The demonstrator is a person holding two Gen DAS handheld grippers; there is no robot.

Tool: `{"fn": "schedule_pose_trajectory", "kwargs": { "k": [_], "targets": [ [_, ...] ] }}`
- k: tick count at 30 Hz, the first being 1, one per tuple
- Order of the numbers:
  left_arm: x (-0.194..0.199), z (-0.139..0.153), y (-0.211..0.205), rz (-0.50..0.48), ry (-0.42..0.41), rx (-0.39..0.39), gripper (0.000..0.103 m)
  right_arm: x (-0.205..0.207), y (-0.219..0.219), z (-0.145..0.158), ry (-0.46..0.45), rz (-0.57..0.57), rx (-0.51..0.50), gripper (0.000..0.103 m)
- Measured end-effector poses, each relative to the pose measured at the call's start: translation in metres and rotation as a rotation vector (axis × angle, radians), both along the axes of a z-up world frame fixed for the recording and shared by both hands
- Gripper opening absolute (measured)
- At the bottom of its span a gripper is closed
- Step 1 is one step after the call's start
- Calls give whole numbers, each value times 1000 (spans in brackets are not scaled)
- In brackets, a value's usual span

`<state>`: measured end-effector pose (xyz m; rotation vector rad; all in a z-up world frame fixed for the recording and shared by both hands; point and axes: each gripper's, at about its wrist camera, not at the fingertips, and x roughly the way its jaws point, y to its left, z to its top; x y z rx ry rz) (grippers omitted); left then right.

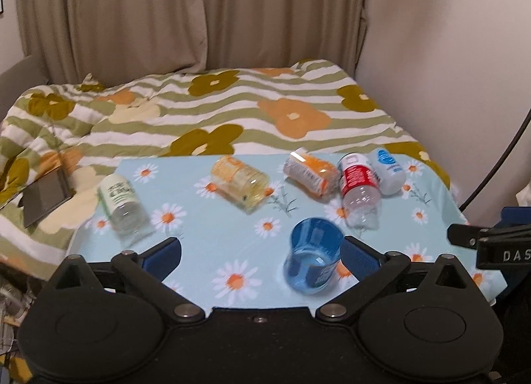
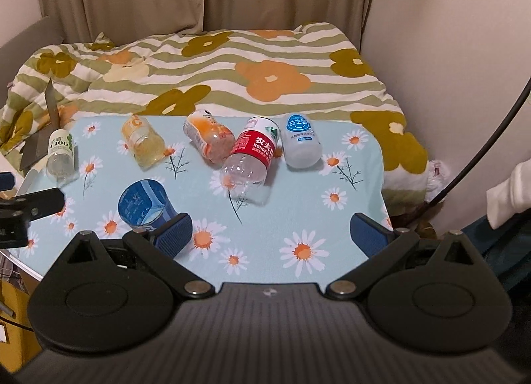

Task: Flip cup upright

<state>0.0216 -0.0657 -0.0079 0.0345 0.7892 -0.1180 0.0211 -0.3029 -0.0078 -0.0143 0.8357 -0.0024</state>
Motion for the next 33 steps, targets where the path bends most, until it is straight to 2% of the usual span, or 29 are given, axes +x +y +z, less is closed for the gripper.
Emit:
{"fn": "schedule_pose_trajectory", "kwargs": {
  "k": [6,11,33],
  "targets": [
    [-9,-4,17,29,22,5,103,-9,10,-4,11,-9,-8,103],
    [-16,-4,23,27,5,13,103,-16,16,-6,12,-18,-16,103],
    [-26,-5,27,3,-7,33,103,-25,25,-6,14,-30,-14,103]
  ]
}}
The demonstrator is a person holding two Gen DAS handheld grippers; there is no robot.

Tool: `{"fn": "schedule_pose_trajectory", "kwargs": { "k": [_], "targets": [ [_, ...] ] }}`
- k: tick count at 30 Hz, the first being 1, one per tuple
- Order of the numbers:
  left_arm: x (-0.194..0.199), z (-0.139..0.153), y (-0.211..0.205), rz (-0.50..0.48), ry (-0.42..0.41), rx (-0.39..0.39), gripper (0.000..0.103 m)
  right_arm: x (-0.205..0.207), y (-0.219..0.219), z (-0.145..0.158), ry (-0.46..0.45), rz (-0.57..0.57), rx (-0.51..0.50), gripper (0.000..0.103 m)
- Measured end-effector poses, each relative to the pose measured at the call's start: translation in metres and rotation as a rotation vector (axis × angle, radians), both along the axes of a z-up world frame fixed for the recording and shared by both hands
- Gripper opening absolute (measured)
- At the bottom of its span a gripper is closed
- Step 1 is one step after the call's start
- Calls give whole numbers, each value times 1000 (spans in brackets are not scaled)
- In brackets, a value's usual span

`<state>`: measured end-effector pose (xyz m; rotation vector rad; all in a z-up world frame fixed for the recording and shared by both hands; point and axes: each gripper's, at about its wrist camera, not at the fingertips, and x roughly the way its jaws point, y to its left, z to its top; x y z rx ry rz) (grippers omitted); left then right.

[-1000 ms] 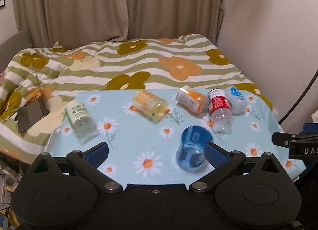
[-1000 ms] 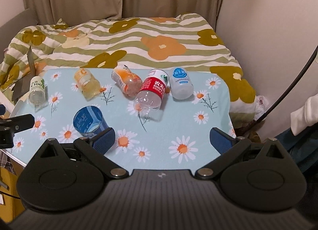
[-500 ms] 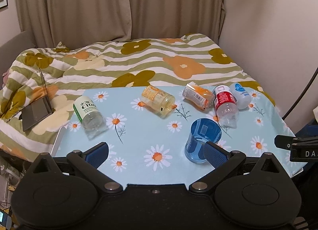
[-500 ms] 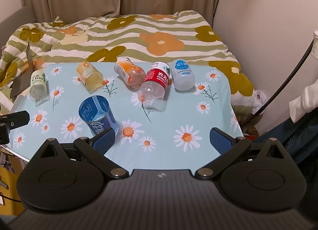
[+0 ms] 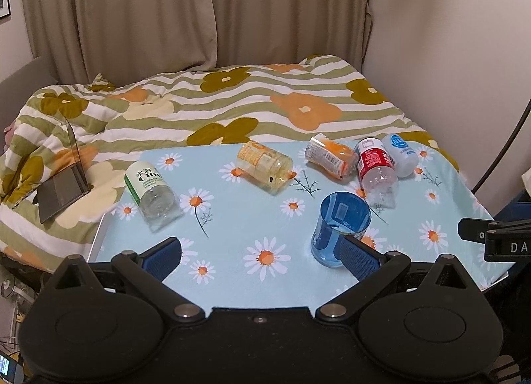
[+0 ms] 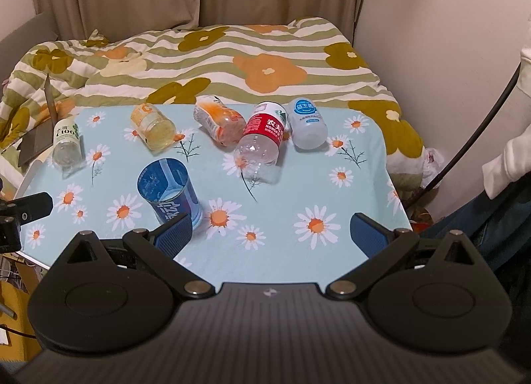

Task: Flip cup upright

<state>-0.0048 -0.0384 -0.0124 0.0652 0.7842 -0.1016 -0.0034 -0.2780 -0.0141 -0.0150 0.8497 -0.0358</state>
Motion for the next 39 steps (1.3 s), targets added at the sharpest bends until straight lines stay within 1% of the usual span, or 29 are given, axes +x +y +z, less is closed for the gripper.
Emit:
{"fn": "schedule_pose_trajectory", "kwargs": {
  "k": [26,39],
  "targets": [
    [3,1,3,5,-4,14,103,1,1,-1,3,-8,6,103],
    [12,-1,0,2,2,29,103,2,-1,-1,2,-7,8,103]
  ]
}}
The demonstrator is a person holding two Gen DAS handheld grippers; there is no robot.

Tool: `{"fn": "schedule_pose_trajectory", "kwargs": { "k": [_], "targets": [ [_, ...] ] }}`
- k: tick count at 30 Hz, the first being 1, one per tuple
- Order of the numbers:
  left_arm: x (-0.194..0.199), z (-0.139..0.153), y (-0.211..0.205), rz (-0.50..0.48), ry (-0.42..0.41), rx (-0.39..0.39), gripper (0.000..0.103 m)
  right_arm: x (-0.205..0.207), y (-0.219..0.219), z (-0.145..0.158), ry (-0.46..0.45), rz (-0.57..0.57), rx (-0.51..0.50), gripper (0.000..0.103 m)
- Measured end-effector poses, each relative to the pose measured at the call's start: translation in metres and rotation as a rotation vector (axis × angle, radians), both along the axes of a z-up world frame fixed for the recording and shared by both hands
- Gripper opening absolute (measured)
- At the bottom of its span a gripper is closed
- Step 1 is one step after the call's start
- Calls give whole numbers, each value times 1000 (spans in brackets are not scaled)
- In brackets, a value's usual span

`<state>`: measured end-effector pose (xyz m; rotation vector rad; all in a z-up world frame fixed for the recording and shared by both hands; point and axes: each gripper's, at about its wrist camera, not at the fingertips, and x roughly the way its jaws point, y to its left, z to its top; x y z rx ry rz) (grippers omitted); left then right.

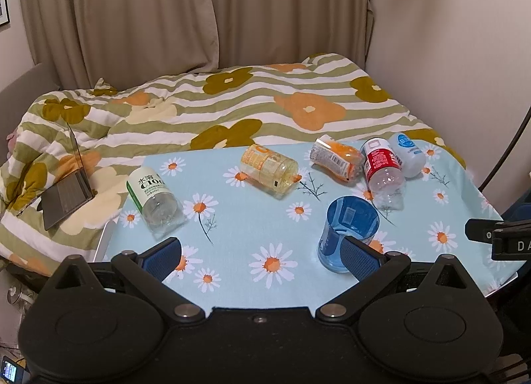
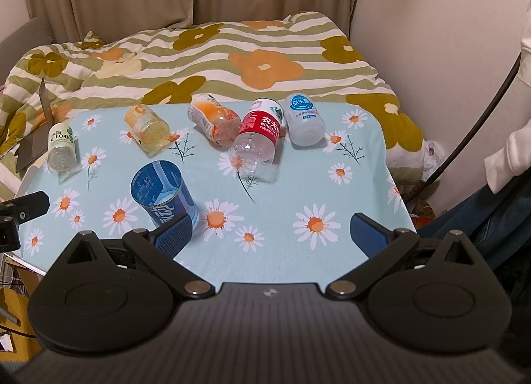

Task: Flip cup upright

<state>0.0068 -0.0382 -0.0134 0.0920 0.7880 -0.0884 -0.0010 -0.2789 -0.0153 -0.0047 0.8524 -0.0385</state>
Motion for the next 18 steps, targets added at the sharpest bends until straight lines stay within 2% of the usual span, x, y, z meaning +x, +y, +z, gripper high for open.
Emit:
{"fn": "schedule_pose_trajectory", "kwargs": {
  "k": [18],
  "targets": [
    [9,-4,4,28,-7,23,103,5,3,-1,1,4,7,103]
  ]
}}
